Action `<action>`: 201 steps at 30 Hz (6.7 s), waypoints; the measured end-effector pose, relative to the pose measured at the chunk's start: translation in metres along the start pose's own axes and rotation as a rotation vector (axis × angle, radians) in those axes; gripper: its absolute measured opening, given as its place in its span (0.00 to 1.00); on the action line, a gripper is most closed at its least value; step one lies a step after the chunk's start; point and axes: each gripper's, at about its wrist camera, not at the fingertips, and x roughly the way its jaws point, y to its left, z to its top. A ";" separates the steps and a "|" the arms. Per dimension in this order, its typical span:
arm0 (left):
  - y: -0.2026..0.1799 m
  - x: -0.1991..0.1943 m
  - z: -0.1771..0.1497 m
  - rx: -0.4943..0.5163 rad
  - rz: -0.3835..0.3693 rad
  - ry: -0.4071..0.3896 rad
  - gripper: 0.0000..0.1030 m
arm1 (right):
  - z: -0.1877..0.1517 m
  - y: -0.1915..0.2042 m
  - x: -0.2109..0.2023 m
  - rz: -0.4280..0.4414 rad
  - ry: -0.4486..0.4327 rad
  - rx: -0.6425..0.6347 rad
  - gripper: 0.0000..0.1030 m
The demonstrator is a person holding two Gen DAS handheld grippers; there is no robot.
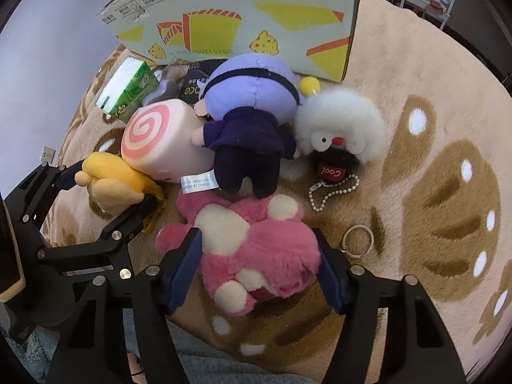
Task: Organize soft objects
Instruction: 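Lower the left tool onto the yellow plush dog while the right tool lowers onto the pink bear, then close the left tool on the yellow dog while the right tool grips the pink bear, then lift the yellow dog with the left tool while the right tool carries the pink bear over the box, then lower both plush toys into the box and open both tools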
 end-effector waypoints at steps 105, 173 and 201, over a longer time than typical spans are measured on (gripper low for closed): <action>0.097 -0.163 0.099 -0.306 0.173 -0.714 0.71 | 0.082 0.032 -0.223 -0.329 -0.931 -0.122 0.38; 0.086 -0.048 0.124 -0.282 0.048 -0.514 0.94 | 0.112 0.016 -0.092 -0.203 -0.611 -0.158 0.47; 0.097 -0.068 0.118 -0.319 0.035 -0.565 0.99 | 0.094 0.013 -0.110 -0.180 -0.637 -0.115 0.78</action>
